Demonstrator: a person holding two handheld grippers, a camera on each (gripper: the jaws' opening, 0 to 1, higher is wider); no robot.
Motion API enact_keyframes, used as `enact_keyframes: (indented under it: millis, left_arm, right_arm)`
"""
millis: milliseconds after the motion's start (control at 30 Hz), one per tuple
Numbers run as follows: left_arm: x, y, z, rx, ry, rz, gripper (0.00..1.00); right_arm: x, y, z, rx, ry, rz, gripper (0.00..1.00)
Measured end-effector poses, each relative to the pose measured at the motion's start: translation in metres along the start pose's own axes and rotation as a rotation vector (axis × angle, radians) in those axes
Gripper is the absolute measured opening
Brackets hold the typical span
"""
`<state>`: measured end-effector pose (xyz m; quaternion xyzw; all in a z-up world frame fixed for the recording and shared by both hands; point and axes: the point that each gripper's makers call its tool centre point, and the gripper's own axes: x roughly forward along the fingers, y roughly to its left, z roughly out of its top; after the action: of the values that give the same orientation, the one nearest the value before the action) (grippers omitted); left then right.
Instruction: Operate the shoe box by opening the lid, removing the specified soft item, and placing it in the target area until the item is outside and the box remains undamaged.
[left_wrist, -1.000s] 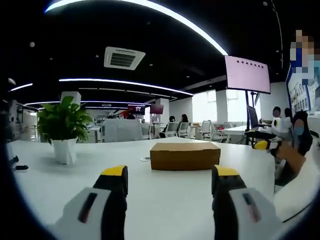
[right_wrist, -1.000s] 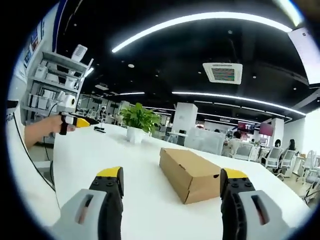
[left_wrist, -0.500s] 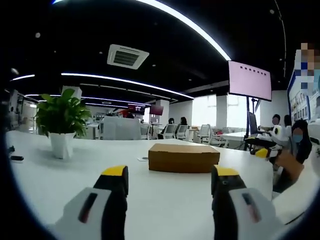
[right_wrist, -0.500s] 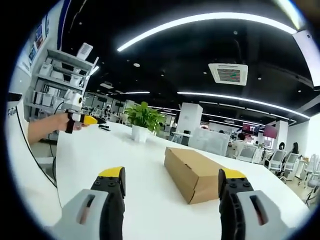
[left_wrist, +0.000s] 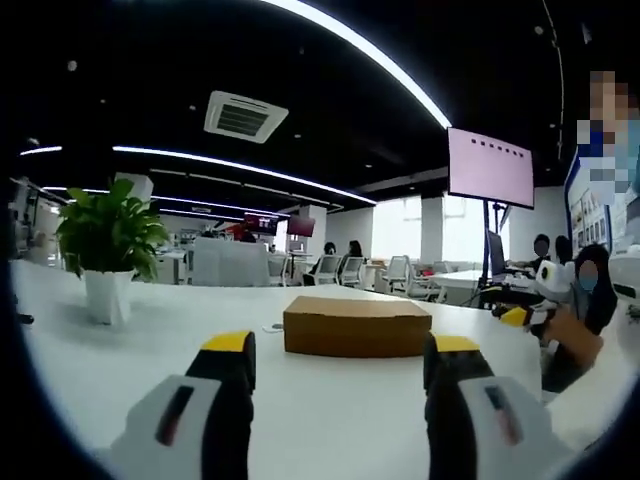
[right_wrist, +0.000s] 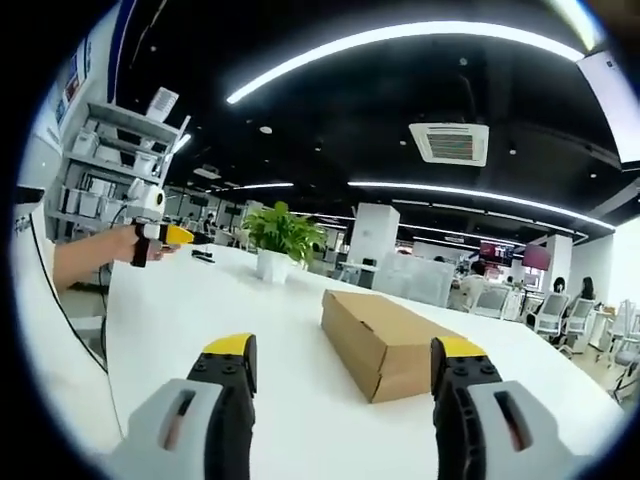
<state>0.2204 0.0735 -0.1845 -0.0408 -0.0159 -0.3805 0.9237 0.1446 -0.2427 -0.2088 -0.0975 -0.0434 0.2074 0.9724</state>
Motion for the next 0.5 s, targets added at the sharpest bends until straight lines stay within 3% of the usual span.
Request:
enact_keyframes:
  millis: [100,200,300,500]
  left_arm:
    - [0.008,-0.001,-0.005,0.07,0.037,-0.065,0.68]
    - [0.019,0.005,-0.008,0.048,0.065,-0.066,0.67]
    - [0.028,0.002,-0.008,0.063,0.072,-0.088,0.67]
    - [0.038,-0.003,-0.002,0.065,0.027,-0.106,0.64]
  right_arm:
    - [0.001,-0.008,0.005,0.02,-0.03,-0.025,0.77]
    - [0.0,-0.018,0.013,0.003,-0.065,-0.075,0.82]
    - [-0.002,-0.024,0.018,0.014,-0.079,-0.096,0.82]
    - [0.0,-0.024,0.015,0.035,-0.049,-0.087,0.77]
